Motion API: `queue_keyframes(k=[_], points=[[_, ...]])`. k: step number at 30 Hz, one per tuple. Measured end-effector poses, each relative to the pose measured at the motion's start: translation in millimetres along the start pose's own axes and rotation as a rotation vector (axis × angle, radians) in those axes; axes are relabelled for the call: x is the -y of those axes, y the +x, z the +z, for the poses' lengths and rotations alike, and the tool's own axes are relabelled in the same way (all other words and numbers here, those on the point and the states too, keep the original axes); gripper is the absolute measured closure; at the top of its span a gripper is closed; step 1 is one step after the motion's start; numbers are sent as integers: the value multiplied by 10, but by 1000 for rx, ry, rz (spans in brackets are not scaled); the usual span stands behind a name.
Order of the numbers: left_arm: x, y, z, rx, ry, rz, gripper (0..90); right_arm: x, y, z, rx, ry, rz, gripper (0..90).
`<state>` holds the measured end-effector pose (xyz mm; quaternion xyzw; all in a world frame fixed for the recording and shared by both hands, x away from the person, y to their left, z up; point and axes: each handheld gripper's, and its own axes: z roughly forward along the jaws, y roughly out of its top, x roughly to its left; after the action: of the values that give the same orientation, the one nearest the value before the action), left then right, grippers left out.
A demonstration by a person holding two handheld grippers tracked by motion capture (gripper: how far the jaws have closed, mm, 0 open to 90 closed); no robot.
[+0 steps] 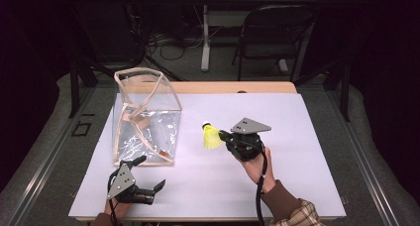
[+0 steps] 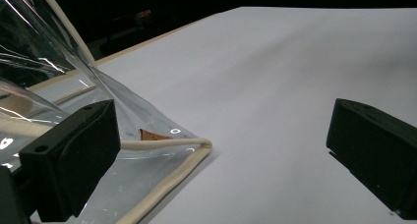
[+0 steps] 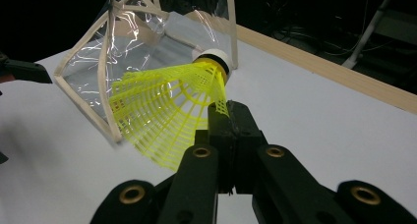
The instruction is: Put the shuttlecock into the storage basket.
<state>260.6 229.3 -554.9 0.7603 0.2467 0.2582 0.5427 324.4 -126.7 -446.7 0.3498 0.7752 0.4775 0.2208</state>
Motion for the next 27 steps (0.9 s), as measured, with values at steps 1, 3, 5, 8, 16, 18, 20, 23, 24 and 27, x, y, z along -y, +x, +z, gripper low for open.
queue_keyframes(k=[1, 3, 5, 8, 16, 18, 20, 23, 24, 27], points=[[1, 0, 1, 2, -2, -1, 0, -4, -3, 10, -1, 1, -2, 900], [1, 1, 1, 1, -1, -1, 0, -13, -7, 34, 1, 3, -5, 900], [0, 0, -2, 1, -1, -3, 0, -22, -14, 60, -2, 5, -5, 900], [-2, 1, -6, 1, -1, -1, 0, -36, -26, 94, -1, 6, -7, 900], [-3, -3, -5, 2, -1, -2, 0, -88, -49, 183, -5, 8, -11, 900], [-2, -2, -5, 1, -1, -1, 0, -103, -61, 208, -5, 7, -15, 900], [-2, -1, -6, 1, -1, -2, 0, -120, -71, 232, -5, 7, -11, 900], [-3, -2, -5, 2, -1, -1, 0, -145, -83, 258, -4, 7, -15, 900], [-3, -3, -4, 2, -1, -2, 0, -153, -83, 265, -3, 7, -16, 900], [-2, -4, -4, 2, -1, -3, 0, -171, -83, 290, -6, 3, -16, 900]])
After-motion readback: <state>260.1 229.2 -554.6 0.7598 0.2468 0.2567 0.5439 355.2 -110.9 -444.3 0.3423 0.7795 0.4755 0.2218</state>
